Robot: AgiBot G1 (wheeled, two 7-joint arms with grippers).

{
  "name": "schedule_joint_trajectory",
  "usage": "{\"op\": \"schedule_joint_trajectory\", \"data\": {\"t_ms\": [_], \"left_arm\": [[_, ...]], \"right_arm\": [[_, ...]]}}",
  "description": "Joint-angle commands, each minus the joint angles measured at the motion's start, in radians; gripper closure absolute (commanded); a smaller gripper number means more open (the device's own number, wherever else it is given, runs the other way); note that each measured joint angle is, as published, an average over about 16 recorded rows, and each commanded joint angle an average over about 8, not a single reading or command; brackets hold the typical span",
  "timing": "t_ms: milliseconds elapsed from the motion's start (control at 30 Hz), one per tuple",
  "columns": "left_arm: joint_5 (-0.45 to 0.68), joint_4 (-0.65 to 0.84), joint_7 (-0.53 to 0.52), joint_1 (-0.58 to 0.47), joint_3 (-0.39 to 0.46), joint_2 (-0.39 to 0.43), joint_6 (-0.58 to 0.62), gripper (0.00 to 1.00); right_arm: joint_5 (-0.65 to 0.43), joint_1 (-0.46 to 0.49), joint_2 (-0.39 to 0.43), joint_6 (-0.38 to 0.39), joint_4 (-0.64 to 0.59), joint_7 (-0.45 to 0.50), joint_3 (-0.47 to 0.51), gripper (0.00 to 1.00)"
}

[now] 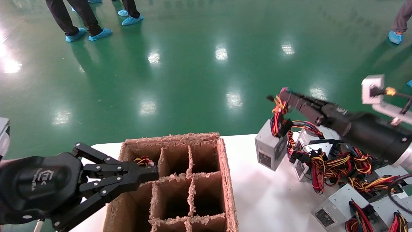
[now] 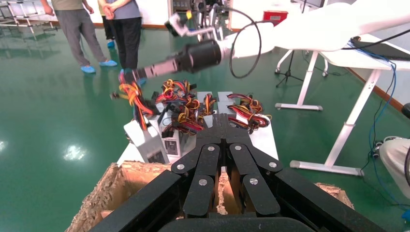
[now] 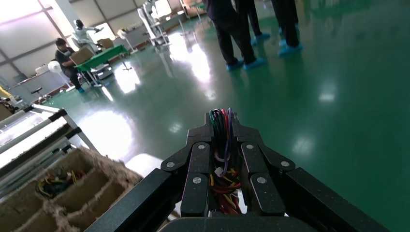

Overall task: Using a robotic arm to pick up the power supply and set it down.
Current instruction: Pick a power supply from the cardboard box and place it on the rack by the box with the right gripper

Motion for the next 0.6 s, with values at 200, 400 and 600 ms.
{"op": "schedule_joint_trajectory", "data": {"t_ms": [200,400,600], "left_arm": [[0.000,0.000,0.000,0.000,0.000,0.000,0.000,1.00],[0.000,0.000,0.000,0.000,0.000,0.000,0.000,1.00],[0.000,0.000,0.000,0.000,0.000,0.000,0.000,1.00]], "right_arm": [[-0.034,0.013,-0.025,0.018,-0.106,-0.038,-0.019,1.00],[-0.042,0.028,-0.041,0.010,-0.183,-0.066,-0.023,1.00],[-0.042,0.043,-0.042,0.031,-0.250,-0.097,-0.020,1.00]]}}
